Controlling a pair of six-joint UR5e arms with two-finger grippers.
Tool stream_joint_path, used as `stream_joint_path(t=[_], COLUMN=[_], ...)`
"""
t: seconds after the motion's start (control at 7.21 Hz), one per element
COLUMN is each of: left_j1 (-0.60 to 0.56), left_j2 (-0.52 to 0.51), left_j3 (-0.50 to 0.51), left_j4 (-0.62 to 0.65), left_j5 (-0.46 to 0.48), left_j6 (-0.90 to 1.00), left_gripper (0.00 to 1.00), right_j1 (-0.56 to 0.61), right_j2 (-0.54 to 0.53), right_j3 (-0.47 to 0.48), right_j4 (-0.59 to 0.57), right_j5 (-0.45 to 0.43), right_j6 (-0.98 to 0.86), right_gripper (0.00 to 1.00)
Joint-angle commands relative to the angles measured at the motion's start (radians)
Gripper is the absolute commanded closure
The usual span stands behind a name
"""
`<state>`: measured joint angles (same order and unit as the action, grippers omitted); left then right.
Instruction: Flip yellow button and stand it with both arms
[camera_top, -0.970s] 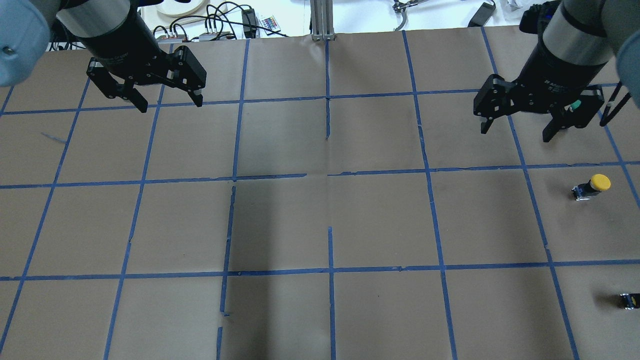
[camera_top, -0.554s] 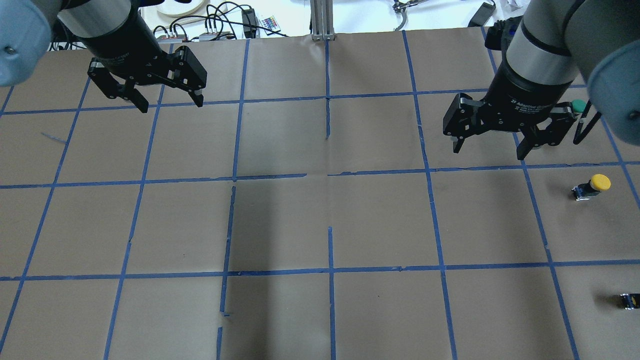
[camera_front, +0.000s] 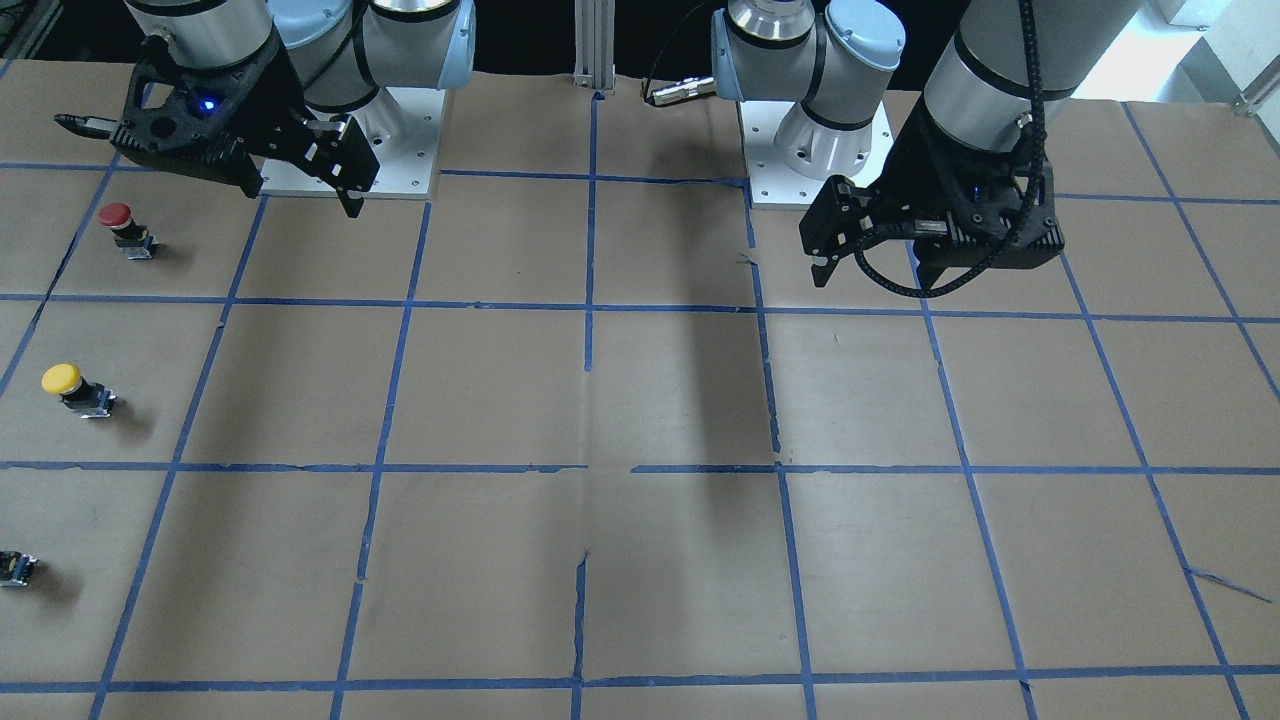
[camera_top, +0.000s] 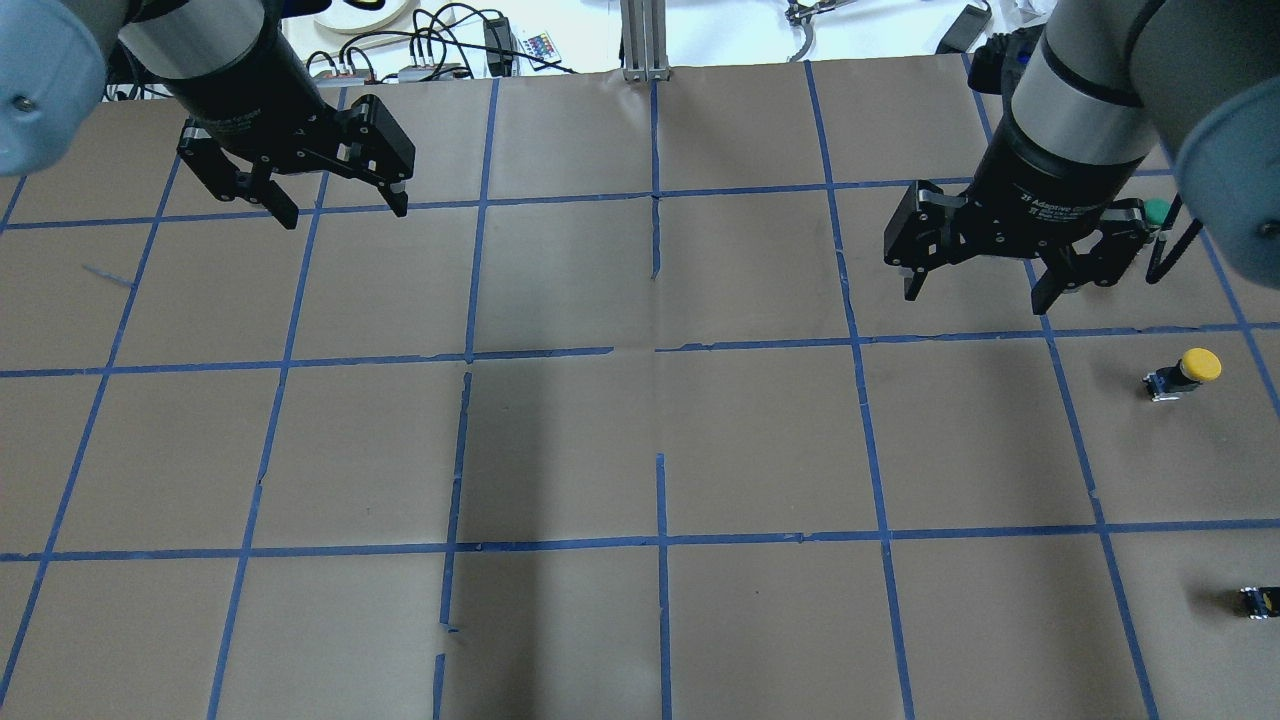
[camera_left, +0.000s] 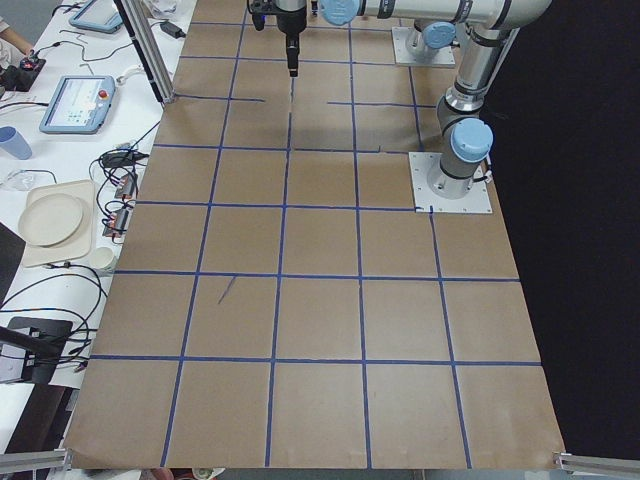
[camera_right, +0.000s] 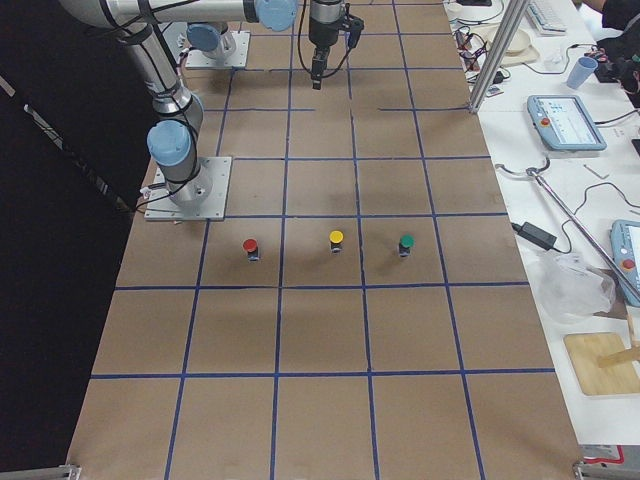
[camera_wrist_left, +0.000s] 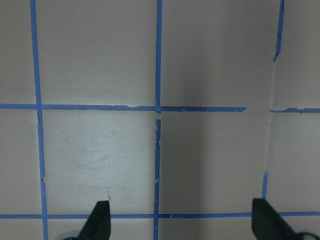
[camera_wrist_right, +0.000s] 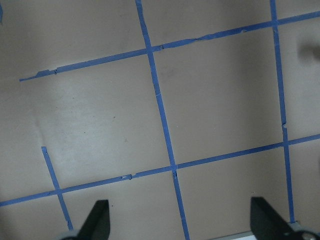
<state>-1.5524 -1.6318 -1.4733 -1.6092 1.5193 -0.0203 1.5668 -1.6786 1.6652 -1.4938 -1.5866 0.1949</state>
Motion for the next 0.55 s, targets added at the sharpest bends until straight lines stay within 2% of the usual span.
stream_joint_path(t=[0.0,0.42], left_j1=[0.000,0.000], left_j2=[0.000,-0.002], left_j3=[0.004,0.001], left_j4=[0.000,0.006], left_j5=[0.004,-0.001], left_j6=[0.002,0.000], left_gripper=[0.00,0.00], right_j1=[-0.001,-0.001], right_j2=[-0.001,-0.007], right_j3=[0.007,-0.001], right_j4=[0.003,0.004], right_j5=[-0.003,-0.001], right_j6=[0.000,0.000], right_gripper=[0.00,0.00])
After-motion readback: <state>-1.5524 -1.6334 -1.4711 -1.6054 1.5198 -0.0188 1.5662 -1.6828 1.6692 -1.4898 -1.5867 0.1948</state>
